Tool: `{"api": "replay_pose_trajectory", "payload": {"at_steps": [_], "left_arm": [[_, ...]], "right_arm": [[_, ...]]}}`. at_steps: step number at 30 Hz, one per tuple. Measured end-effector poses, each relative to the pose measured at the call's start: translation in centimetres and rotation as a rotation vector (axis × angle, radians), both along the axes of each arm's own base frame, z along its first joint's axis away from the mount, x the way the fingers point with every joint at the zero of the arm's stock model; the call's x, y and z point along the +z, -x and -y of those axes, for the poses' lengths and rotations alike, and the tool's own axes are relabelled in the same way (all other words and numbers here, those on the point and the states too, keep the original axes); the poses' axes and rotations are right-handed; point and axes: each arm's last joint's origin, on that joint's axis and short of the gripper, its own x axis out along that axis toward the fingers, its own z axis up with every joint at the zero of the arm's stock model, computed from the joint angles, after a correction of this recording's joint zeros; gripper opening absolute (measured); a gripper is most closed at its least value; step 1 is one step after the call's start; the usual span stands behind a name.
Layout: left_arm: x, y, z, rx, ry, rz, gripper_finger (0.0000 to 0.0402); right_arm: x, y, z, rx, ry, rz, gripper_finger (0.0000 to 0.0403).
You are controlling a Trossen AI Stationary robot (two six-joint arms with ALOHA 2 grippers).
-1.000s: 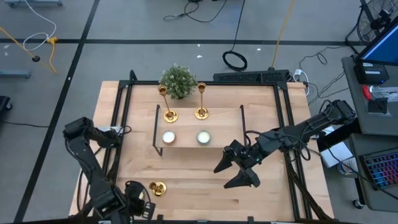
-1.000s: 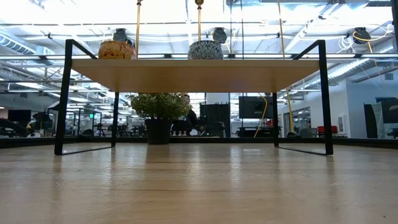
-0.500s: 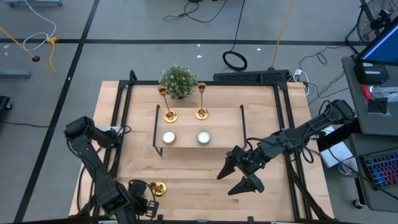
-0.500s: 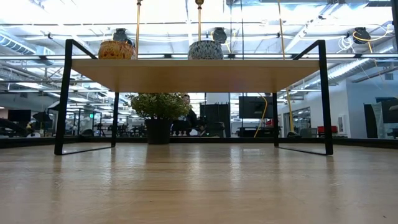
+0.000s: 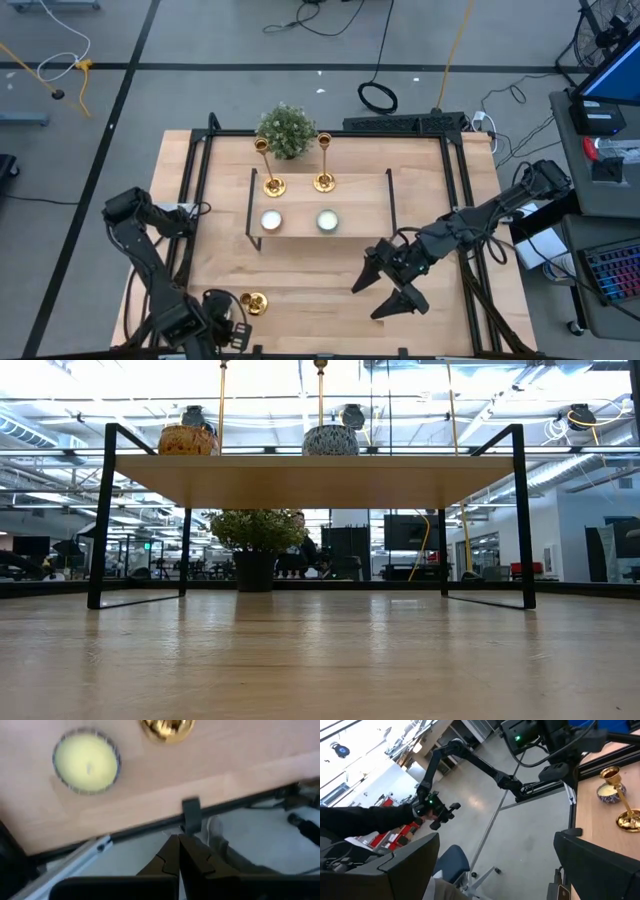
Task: Stock candles and holders on shelf
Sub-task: Align the gold candle holder with the other gold candle holders on the shelf
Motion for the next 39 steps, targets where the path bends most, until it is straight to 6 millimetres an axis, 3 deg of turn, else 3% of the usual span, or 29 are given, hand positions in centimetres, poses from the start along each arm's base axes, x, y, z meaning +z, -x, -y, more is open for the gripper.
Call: {"api": "replay_pose_trajectory", "payload": {"at_steps": [9,19,23,32,39], "left_arm": [[0.0,-0.5,-0.6,0.049,-0.119,0.139,0.0006],[1.6,-2.4,1.8,-0.015,0.162,0.344,0.0010],[2.2,-3.7,1.8,-0.090,0.240,0.379,0.0040],[3.2,-8.7,-1.2,-0.209,0.291,0.527,0.0159],[4.6,-11.4,-4.4,-0.327,0.190,0.597,0.0181]], "right_arm": [[-0.1,0.1,-0.1,0.002,-0.004,-0.009,0.0389],[0.0,0.1,-0.1,0.005,-0.012,-0.015,0.0389],[0.0,0.1,-0.1,0.004,-0.008,-0.012,0.0389],[0.0,0.1,-0.1,0.003,-0.007,-0.010,0.0389],[0.0,0.1,-0.1,-0.008,-0.010,-0.012,0.0389]]}}
